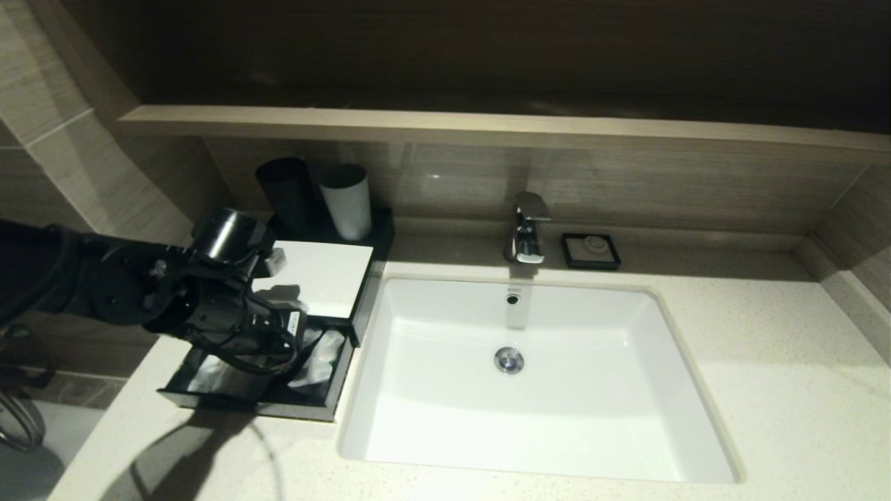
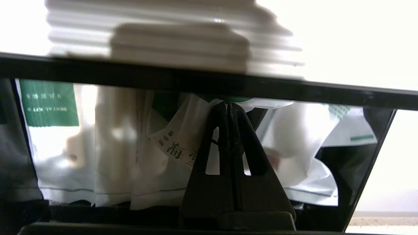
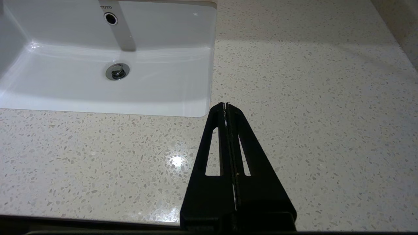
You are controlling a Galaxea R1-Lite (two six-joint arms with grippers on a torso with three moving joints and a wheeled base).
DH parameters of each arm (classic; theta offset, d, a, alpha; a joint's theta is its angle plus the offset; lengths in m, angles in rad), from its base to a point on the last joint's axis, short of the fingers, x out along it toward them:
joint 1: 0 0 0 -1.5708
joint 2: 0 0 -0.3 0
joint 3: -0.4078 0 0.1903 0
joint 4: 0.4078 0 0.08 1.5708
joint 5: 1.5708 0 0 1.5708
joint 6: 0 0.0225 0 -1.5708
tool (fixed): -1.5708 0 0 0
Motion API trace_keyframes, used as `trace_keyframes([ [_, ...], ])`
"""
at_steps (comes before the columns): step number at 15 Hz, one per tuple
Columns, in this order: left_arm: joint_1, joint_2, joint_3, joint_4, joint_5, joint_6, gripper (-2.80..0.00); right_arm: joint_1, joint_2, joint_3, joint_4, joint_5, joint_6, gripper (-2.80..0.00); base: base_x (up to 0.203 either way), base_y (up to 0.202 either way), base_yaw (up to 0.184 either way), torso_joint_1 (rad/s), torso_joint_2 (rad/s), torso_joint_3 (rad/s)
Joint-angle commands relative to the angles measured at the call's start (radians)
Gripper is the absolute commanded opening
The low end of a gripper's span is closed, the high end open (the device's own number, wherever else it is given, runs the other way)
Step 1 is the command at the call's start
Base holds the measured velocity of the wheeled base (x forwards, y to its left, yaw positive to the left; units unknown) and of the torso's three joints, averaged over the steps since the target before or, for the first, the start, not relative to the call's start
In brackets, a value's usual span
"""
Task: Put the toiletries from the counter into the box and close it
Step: Place the bathroom toiletry into the drawer
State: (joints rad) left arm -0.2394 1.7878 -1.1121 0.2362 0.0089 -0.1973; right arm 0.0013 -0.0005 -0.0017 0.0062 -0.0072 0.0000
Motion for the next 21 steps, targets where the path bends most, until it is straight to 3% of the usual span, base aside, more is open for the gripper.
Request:
trace_keyframes([
  [1, 0.0, 0.003, -0.002, -0.005, 0.0, -0.004, -2.8, 0.0, 0.0, 0.0, 0.0, 0.0, 0.0, -2.8, 0.0, 0.0, 0.0, 0.0, 0.0, 0.0],
  [15, -0.008, -0.169, 0.025, 0.024, 0.0, -0.008, -2.8, 0.0, 0.0, 0.0, 0.0, 0.0, 0.0, -2.8, 0.0, 0.0, 0.0, 0.0, 0.0, 0.0],
  [21, -0.006, -0.321, 0.057, 0.206, 0.0, -0.036, -2.8, 0.0, 0.0, 0.0, 0.0, 0.0, 0.0, -2.8, 0.0, 0.0, 0.0, 0.0, 0.0, 0.0],
])
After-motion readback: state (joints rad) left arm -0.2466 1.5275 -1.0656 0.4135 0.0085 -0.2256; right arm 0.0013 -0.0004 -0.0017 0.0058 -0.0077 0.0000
